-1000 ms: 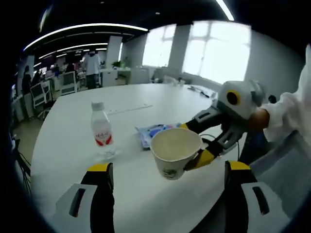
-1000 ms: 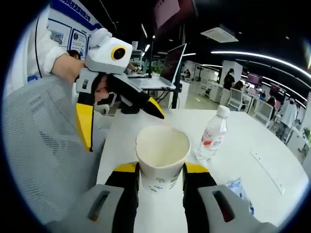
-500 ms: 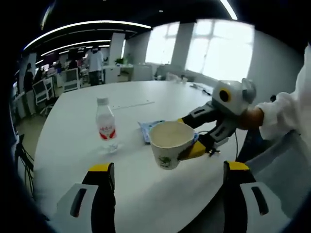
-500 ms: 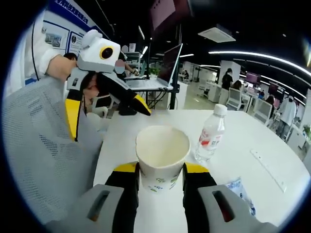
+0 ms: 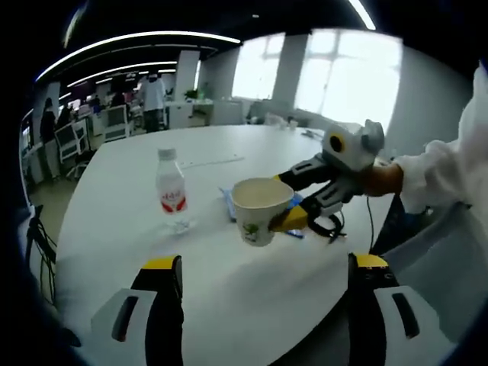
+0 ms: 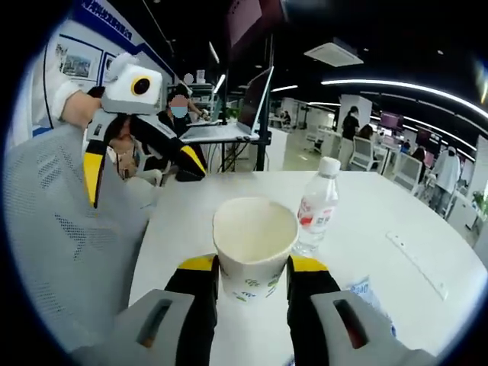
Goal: Arrange the tabletop items into an orderly group along one side of the table until the central work area is clear of visible clutter.
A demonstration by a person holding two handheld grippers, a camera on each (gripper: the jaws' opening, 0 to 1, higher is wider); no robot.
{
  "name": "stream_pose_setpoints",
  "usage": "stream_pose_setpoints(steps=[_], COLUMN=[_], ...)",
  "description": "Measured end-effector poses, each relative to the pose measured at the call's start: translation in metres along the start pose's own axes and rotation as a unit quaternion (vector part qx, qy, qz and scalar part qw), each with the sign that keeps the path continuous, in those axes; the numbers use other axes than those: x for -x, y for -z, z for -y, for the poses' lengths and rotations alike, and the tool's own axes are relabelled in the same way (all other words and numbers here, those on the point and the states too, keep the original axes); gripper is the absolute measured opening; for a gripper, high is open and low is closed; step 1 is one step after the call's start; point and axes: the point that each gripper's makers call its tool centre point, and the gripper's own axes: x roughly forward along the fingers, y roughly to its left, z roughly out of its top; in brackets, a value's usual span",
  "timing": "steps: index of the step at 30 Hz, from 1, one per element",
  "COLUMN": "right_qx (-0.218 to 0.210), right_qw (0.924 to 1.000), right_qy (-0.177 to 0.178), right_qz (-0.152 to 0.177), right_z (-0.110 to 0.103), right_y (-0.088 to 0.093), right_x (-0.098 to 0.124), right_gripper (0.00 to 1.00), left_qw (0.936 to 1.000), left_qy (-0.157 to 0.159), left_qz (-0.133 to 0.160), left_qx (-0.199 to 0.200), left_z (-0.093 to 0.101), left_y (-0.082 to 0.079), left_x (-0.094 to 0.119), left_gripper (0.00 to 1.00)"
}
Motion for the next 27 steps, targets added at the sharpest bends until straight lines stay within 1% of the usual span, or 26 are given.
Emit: stream_pose_setpoints(steps=[3,8,12,20,24,27], right_qx=[0.004,0.008,0.009,0.007,0.006,-0.004], right_qw=[1.0,0.9999,0.9999,0.9998,0.9996,0.9993], right_qy=[-0.001,-0.001,0.003,0.012,0.015,0.024], right_qz=[0.003,0.009,0.006,0.015,0.022,0.027], right_z=[0.001,0.011,0.023,0.04,0.049,0.058], right_y=[-0.001,0.001,0.012,0.011,0.012,0.013], right_x=[-0.001,-0.007,-0.014,-0.021,-0.024,-0.027], right_gripper=[0.32,0.32,0.32,0.32,0.32,0.32], left_qw=[1.0,0.9998,0.9997,0.9994,0.9992,0.9991], left_qy=[-0.005,-0.012,-0.019,-0.023,-0.024,-0.025], left_qz=[-0.002,-0.005,-0.007,-0.013,-0.007,-0.009], left_qx=[0.001,0.013,0.015,0.023,0.031,0.034], left_z=[-0.005,-0.007,-0.011,-0.013,-0.015,-0.017], left_y=[0.002,0.004,0.006,0.009,0.008,0.01], left_x=[0.002,0.005,0.007,0.005,0.006,0.006], left_gripper=[0.86,0.84,0.84,0.83,0.82,0.82])
